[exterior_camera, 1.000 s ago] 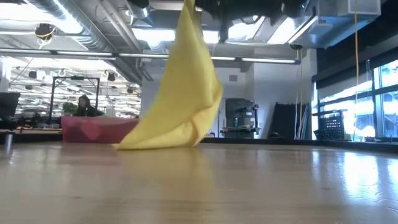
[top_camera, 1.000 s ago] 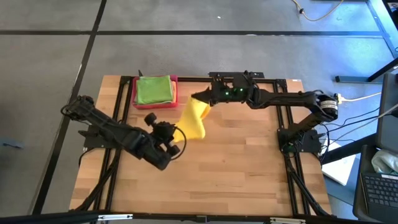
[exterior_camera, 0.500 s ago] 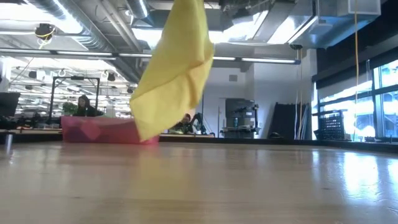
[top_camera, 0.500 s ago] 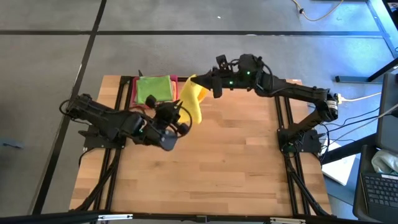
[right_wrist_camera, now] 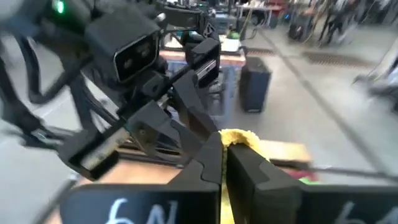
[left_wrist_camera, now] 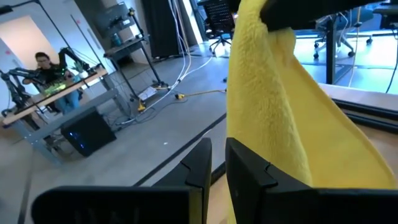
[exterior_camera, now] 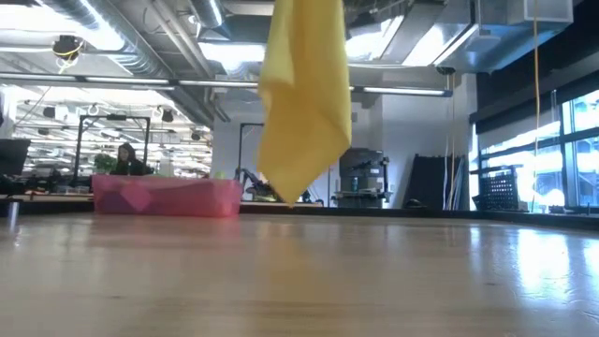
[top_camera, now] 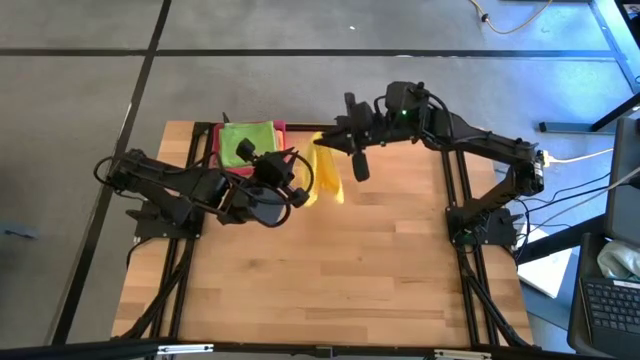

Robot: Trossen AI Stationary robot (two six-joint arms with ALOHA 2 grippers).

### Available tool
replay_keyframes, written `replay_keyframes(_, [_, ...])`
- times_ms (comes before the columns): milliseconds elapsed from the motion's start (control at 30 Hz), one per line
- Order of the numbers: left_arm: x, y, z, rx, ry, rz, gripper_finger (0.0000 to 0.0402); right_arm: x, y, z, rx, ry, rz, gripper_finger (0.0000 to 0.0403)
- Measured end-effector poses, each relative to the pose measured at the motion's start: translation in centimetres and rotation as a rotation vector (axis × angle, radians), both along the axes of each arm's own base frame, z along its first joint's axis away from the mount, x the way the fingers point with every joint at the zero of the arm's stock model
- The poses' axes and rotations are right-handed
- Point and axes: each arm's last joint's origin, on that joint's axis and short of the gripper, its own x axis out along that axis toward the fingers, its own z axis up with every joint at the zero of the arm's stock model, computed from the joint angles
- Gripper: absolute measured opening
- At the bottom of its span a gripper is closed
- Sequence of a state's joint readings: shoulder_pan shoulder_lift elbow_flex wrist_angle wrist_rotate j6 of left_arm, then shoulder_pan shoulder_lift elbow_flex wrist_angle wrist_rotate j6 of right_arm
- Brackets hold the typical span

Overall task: Fold microfiber towels
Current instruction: Fold the yellow microfiber towel

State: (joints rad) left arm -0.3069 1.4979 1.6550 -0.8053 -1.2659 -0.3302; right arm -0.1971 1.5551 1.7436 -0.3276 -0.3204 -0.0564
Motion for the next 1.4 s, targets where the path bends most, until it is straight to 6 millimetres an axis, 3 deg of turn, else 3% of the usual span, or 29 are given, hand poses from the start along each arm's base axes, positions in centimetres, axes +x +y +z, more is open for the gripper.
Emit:
replay_keyframes(167, [0.1, 0.0, 0.1, -0.004, -0.014, 0.0, 0.0041, 0.0, 1.0, 0.8, -0.126, -0.038, -0.054, 0.0011])
replay_keyframes(467, [0.6, 1.5, -0.2, -0.005, -0.008, 0.054, 0.0041, 0.2, 1.2, 1.9, 0.264, -0.138, -0.172, 0.0012])
replay_keyframes(700, [2.0, 3.4, 0.9, -0.138, -0.19, 0.004, 0.0041, 0.3, 2.0, 1.5, 0.242, -0.101, -0.167, 0.0012])
replay_keyframes(833, [2.3, 2.2, 1.4, -0.194, -0.254, -0.1, 0.0041, 0.3, 1.9, 1.3, 0.248, -0.072, -0.18, 0.0012])
replay_keyframes(1000, [1.5, -0.2, 1.2, -0.185, -0.2, -0.175, 0.005, 0.2, 1.2, 0.7, 0.248, -0.023, -0.237, 0.0012])
replay_keyframes(1233, [0.0, -2.8, 1.9, -0.243, -0.268, -0.254, 0.0117, 0.0, 0.1, 0.5, 0.274, -0.008, -0.316, 0.0012])
replay_keyframes(1400, [0.7, -3.3, 0.4, -0.263, -0.226, -0.222, 0.0169, 0.0, 0.1, 0.6, 0.269, -0.021, -0.31, 0.0012])
